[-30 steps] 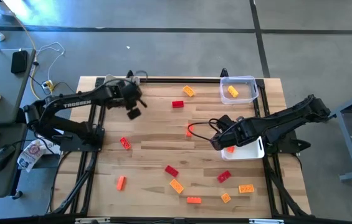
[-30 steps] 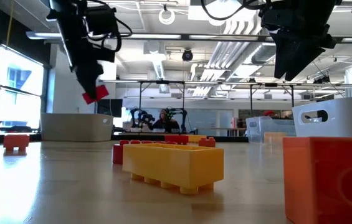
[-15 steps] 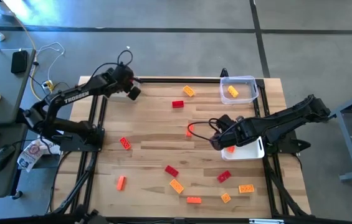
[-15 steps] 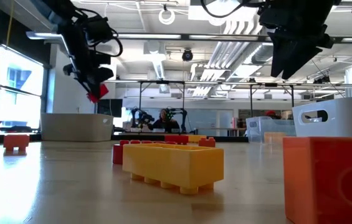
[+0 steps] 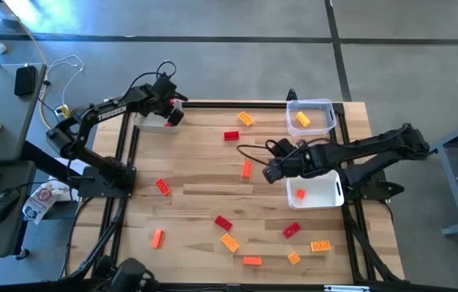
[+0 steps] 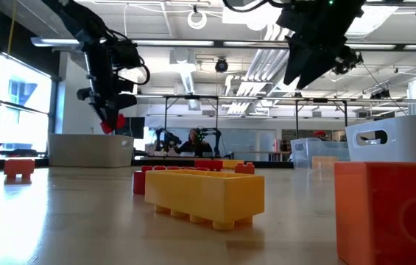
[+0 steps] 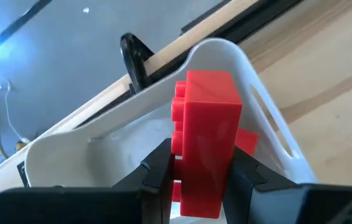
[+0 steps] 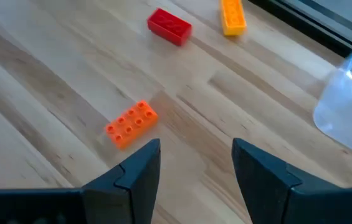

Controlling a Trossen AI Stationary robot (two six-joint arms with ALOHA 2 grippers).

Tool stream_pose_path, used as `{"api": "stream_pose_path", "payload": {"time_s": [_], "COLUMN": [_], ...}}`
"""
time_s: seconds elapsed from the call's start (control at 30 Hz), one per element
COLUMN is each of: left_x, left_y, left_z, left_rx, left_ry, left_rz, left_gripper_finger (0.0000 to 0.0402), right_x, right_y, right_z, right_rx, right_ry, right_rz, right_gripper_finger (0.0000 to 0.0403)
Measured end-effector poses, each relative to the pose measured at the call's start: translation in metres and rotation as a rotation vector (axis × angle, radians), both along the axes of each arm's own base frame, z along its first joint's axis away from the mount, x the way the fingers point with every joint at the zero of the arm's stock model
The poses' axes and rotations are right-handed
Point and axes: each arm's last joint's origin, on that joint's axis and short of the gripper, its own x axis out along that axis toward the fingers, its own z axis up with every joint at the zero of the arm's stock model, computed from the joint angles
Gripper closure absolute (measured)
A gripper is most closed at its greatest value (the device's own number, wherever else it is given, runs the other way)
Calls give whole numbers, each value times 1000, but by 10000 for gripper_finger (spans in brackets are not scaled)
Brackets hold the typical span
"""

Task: Sort & place blocks by color
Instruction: Put the red game piece into the gray bin

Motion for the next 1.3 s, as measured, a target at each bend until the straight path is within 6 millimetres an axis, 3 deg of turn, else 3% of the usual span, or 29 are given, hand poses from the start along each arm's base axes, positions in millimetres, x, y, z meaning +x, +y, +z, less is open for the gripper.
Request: {"api": "stream_pose_path", "payload": {"time_s": [0.43, 0.9, 1.3], "left_x": [7, -1, 0], "left_y": [14, 22, 21], "left_z": [-32, -51, -51], "left_rx": [-169, -259, -281], "left_ry": [11, 23, 17], "left_rz": [-12, 25, -7], "left_gripper_finger": [328, 325, 258], "right_x": [3, 23, 46], "right_y": [-17, -64, -106], "right_z": [1, 14, -9], "right_rx": [14, -15, -36], "right_ry": [-10, -146, -136], "right_rz": [-32, 91, 150], "right_gripper_finger": [217, 217, 217]}}
